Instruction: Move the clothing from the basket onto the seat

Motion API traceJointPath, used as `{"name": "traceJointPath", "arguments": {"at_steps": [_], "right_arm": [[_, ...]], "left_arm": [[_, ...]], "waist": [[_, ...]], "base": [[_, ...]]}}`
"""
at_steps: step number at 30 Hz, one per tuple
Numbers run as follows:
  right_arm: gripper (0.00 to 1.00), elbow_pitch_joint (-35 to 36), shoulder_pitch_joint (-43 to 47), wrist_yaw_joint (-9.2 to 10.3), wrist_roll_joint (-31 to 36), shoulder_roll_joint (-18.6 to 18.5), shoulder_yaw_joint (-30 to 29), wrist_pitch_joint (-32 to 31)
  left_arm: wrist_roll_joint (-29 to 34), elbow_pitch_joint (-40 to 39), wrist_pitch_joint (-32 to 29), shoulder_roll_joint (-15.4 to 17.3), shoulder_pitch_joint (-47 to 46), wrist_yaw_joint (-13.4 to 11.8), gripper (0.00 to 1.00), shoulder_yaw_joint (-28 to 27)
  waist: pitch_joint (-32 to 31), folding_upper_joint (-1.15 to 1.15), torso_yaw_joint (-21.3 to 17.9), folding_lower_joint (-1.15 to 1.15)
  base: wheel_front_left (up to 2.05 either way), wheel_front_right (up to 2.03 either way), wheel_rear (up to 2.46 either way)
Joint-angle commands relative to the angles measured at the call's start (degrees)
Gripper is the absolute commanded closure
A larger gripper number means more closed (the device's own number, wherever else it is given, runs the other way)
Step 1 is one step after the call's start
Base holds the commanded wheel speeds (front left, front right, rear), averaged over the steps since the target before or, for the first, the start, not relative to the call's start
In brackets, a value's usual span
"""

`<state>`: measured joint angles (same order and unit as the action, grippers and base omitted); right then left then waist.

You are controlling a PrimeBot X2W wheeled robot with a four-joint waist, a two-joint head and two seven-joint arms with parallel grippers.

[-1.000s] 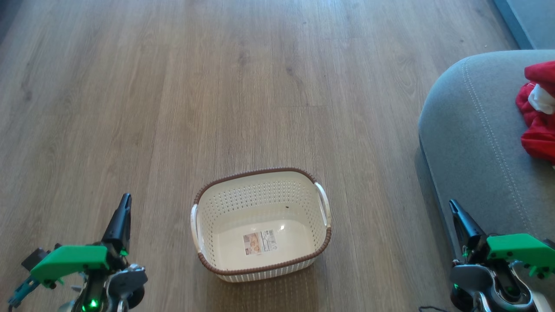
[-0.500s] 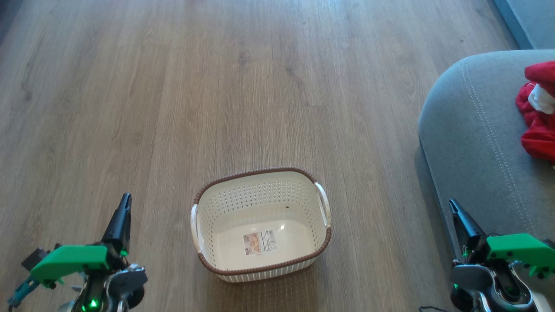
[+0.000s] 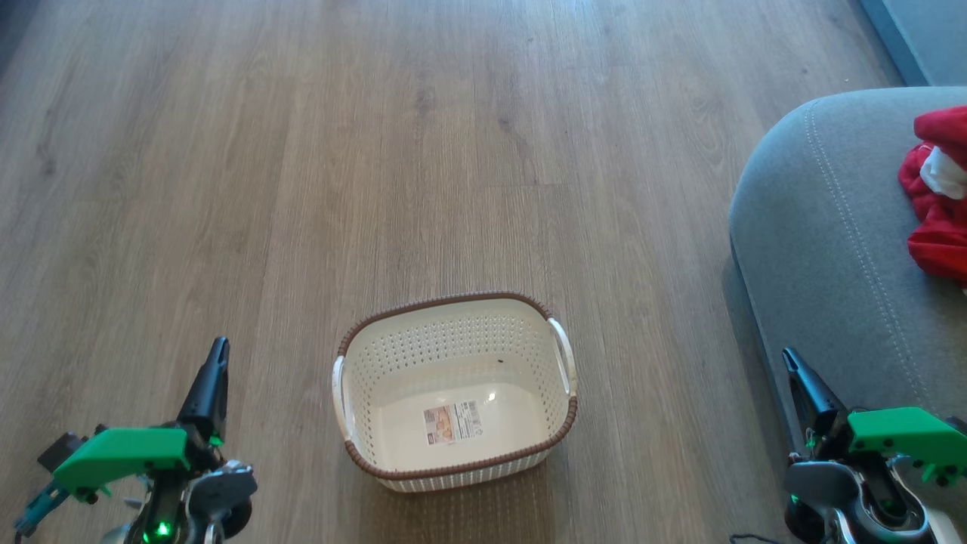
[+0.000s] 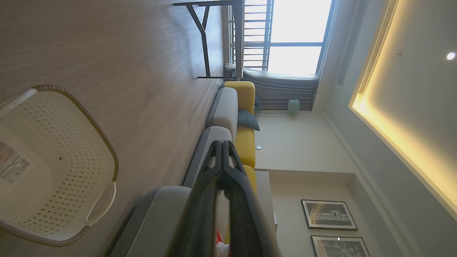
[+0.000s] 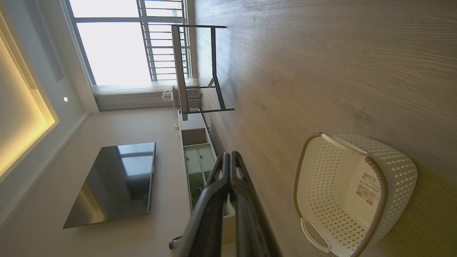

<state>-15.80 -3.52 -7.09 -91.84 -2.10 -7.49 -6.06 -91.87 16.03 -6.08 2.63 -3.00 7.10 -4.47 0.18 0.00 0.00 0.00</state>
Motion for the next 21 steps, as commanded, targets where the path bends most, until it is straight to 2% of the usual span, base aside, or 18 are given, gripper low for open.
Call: {"name": "traceJointPath", "arguments": {"at_steps": [1, 21], "right_arm": [[1.00, 1.8, -2.7, -0.40, -0.3, -0.8, 1.0, -0.4], [1.00, 1.8, -2.7, -0.40, -0.3, -0.8, 1.0, -0.4]], "left_arm": [[-0.3, -2.0, -0.4, 0.2, -3.2, 0.4, 1.00, -2.1], [-0.3, -2.0, -0.4, 0.2, -3.2, 0.4, 1.00, -2.1]], "waist": [[0.0, 0.00, 0.0, 0.00], [0.0, 0.00, 0.0, 0.00]], "base": [[0.00, 0.00, 0.00], [0.00, 0.00, 0.00]]}}
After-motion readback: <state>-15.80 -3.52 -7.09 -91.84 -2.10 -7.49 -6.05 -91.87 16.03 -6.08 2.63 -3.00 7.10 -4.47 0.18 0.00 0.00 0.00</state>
